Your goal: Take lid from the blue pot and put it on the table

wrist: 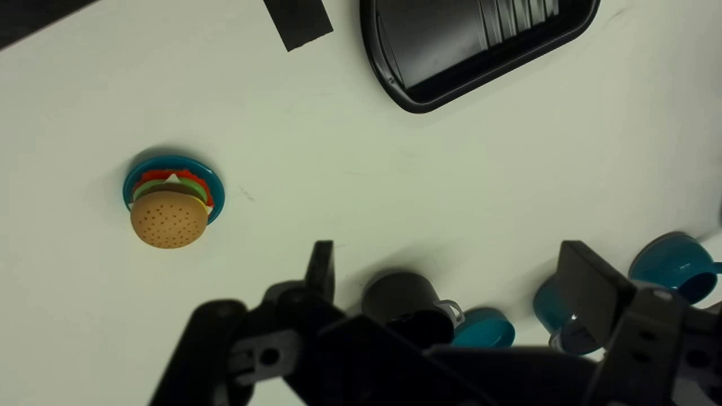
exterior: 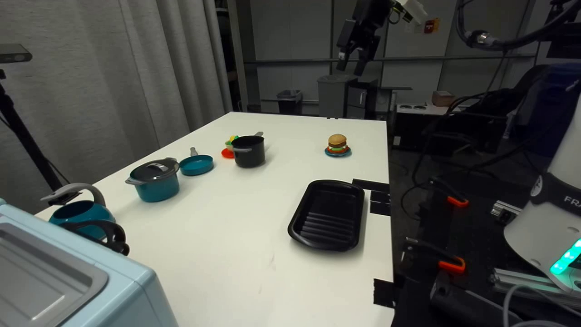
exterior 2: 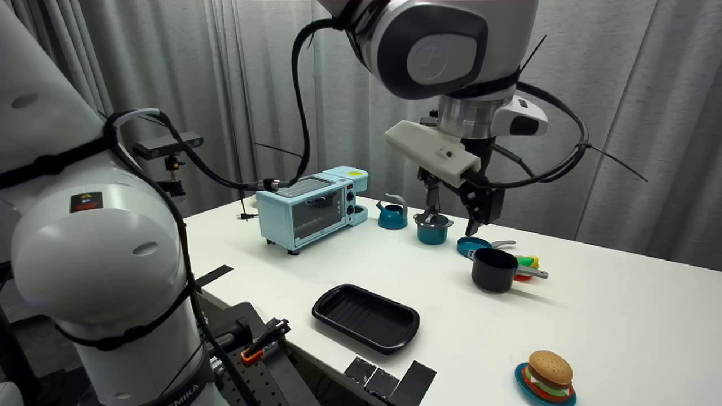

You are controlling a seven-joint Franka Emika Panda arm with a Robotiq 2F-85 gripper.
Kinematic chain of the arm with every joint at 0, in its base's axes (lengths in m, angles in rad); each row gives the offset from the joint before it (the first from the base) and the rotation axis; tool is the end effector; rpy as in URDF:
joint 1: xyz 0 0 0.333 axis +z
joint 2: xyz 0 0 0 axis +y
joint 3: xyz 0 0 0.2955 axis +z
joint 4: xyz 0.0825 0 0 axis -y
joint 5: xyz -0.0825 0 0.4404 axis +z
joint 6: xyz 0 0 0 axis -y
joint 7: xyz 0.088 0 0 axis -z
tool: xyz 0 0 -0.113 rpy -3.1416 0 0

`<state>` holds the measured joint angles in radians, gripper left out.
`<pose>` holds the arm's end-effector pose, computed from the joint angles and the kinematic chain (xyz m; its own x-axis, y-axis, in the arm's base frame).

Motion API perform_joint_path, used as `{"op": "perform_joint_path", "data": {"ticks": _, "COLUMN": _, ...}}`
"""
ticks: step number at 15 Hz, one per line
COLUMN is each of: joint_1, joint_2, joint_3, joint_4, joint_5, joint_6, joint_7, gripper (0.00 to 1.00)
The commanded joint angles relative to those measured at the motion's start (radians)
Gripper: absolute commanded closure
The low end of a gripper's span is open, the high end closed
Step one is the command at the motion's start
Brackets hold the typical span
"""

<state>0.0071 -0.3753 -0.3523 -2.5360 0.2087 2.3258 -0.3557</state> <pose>0.4620 -0.1525 0.3553 0.9695 -0.1311 0.2070 -0.0809 -0.9687 -0.2347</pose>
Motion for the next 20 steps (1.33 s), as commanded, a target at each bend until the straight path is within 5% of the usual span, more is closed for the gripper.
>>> {"op": "perform_joint_path", "data": {"ticks": 1, "joint_1": -0.009, "joint_2": 0.017, "joint_3": 0.052, "joint_4": 0.017, "joint_5": 0.019, "joint_6": 0.008, "joint_7": -0.027, "gripper": 0.00}}
{"op": "perform_joint_path", "data": {"ticks": 12, "joint_1": 0.062, "joint_2": 0.203, "joint_3": 0.212, "joint_4": 0.151, "joint_5": 0.015, "joint_6": 0.053, "joint_7": -0.075, "gripper": 0.00}}
{"op": "perform_joint_path", "data": {"ticks": 19, "joint_1": 0.061, "joint_2": 0.351, "joint_3": 0.299, "joint_4": 0.263, "joint_5": 0.022, "joint_6": 0.088, "joint_7": -0.112, "gripper": 0.00}}
{"op": "perform_joint_path", "data": {"ticks": 20, "joint_1": 0.048, "joint_2": 0.305, "joint_3": 0.304, "joint_4": 0.212, "joint_5": 0.001, "joint_6": 0.092, "joint_7": -0.074, "gripper": 0.00}}
